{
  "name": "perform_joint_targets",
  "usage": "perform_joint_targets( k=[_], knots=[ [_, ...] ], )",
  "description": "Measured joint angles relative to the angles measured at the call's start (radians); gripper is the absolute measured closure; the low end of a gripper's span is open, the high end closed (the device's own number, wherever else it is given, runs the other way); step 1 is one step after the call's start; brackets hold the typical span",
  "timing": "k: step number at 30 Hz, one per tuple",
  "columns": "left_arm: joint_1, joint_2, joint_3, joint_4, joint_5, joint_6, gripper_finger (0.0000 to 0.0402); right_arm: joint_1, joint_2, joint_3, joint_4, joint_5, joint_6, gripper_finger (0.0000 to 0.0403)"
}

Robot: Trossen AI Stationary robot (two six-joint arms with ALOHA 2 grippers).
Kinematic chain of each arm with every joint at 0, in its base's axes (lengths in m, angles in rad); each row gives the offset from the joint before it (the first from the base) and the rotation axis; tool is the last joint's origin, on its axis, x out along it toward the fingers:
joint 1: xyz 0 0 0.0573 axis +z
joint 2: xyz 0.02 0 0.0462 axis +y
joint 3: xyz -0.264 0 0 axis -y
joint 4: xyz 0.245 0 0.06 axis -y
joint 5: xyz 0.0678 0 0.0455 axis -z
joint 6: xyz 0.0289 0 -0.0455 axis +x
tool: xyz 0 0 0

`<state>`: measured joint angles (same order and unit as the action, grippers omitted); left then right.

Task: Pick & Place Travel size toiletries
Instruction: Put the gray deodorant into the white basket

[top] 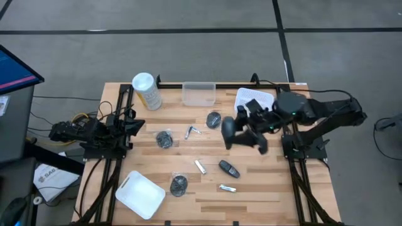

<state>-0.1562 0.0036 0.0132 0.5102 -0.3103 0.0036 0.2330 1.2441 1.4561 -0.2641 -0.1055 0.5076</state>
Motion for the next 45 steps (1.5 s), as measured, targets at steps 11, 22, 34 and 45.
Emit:
perform_joint_targets(
  k=[11,22,34,45],
  knots=[
    [0.000,0.000,0.000,0.000,0.000,0.019,0.0400,0.082,-0.003,0.013,0.387,-0.252,-0.074,0.0206],
    [0.000,0.000,0.000,0.000,0.000,0.021,0.0400,0.113,-0.003,0.013,0.538,-0.372,-0.142,0.0206],
    [0.000,0.000,0.000,0.014,-0.022,0.019,0.0400,-0.035,-0.002,0.013,0.506,0.218,-0.267,0.0206],
    [0.000,0.000,0.000,0.033,-0.088,0.009,0.0400,-0.163,0.101,0.065,0.459,0.830,-0.641,0.0206]
  ],
)
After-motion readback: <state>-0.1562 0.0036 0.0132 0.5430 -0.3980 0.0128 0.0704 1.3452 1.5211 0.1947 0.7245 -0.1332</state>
